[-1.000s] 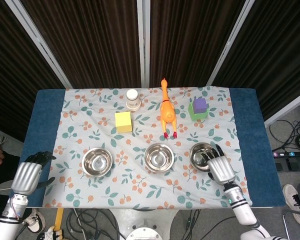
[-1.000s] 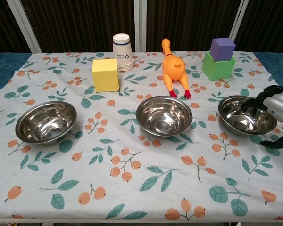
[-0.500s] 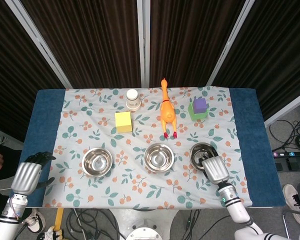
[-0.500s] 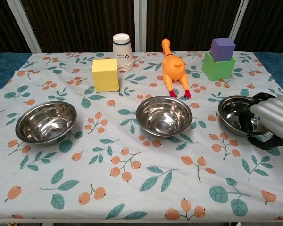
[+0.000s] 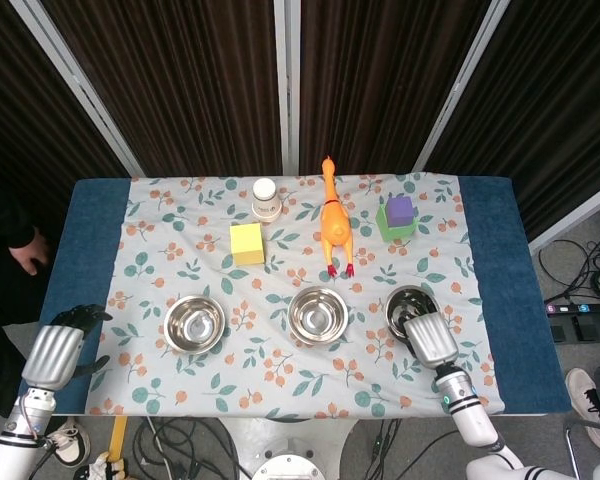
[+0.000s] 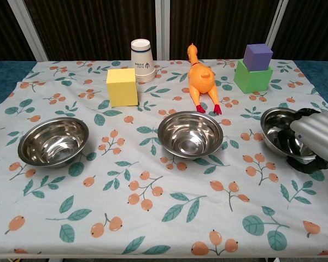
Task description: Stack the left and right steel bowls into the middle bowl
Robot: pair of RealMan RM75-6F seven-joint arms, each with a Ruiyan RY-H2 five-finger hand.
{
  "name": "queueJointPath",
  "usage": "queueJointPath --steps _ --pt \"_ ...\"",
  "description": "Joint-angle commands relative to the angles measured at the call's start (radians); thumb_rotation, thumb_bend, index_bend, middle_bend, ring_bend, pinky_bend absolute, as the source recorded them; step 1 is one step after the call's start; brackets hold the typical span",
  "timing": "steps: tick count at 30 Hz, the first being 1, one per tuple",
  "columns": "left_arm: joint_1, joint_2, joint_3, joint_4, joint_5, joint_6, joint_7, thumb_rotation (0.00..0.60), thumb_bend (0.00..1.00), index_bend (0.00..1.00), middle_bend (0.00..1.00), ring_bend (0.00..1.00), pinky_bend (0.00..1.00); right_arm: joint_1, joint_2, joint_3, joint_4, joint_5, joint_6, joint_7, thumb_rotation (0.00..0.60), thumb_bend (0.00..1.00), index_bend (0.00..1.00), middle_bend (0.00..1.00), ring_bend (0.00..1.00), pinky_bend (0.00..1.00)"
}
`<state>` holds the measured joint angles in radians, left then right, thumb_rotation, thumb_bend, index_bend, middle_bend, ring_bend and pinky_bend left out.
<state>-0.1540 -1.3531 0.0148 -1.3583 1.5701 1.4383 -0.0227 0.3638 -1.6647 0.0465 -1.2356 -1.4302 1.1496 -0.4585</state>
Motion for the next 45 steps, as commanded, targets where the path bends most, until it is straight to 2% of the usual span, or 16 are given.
queueJointPath --steps 1,8,13,18,23,34,36,37,38,40,45 --pt "0.000 -0.001 0.000 0.001 -0.001 -0.001 -0.002 0.600 0.16 0.38 0.35 0.27 0.34 0.001 0.003 0.001 -0.005 -0.002 0.005 0.002 0.600 0.42 0.73 0.62 0.34 0.14" --pt "0.000 -0.001 0.000 0.003 -0.001 -0.001 -0.005 0.600 0.16 0.38 0.35 0.27 0.34 0.005 0.020 -0.001 -0.048 -0.030 0.040 -0.003 0.600 0.42 0.74 0.62 0.35 0.14" --pt "-0.004 -0.003 -0.005 0.002 -0.002 -0.002 -0.004 0.600 0.16 0.38 0.35 0.27 0.34 0.038 0.049 0.010 -0.168 -0.083 0.058 -0.050 0.600 0.42 0.74 0.62 0.35 0.14" --pt "-0.002 -0.002 -0.008 0.000 -0.002 0.008 -0.004 0.600 0.16 0.38 0.35 0.27 0.34 0.100 0.034 0.046 -0.259 -0.079 0.004 -0.124 0.600 0.42 0.74 0.62 0.35 0.14" --pt "0.002 0.005 -0.009 0.003 -0.008 0.010 -0.011 0.600 0.16 0.38 0.35 0.26 0.34 0.155 -0.018 0.084 -0.263 -0.023 -0.064 -0.176 0.600 0.42 0.74 0.62 0.35 0.14" --pt "0.005 0.001 -0.013 0.027 -0.020 0.006 -0.041 0.600 0.16 0.38 0.35 0.27 0.34 0.225 -0.084 0.106 -0.246 0.064 -0.141 -0.225 0.600 0.41 0.74 0.62 0.35 0.14" --pt "0.006 0.001 -0.013 0.031 -0.021 0.006 -0.046 0.600 0.16 0.38 0.35 0.27 0.34 0.238 -0.083 0.104 -0.247 0.079 -0.162 -0.230 0.600 0.30 0.71 0.59 0.34 0.14" --pt "0.006 0.001 -0.014 0.032 -0.022 0.006 -0.047 0.600 0.16 0.38 0.35 0.27 0.34 0.244 -0.080 0.102 -0.249 0.083 -0.172 -0.230 0.600 0.22 0.67 0.57 0.33 0.14" --pt "0.006 0.002 -0.014 0.033 -0.023 0.005 -0.049 0.600 0.16 0.38 0.35 0.27 0.34 0.251 -0.074 0.099 -0.252 0.089 -0.186 -0.229 0.600 0.14 0.62 0.53 0.30 0.14" --pt "0.007 0.001 -0.015 0.035 -0.025 0.006 -0.053 0.600 0.16 0.38 0.35 0.27 0.34 0.265 -0.053 0.095 -0.271 0.111 -0.221 -0.231 0.600 0.05 0.50 0.46 0.23 0.11" --pt "0.006 0.001 -0.014 0.039 -0.023 0.005 -0.058 0.600 0.16 0.38 0.35 0.27 0.34 0.283 -0.009 0.092 -0.324 0.179 -0.245 -0.284 0.600 0.00 0.31 0.31 0.08 0.01"
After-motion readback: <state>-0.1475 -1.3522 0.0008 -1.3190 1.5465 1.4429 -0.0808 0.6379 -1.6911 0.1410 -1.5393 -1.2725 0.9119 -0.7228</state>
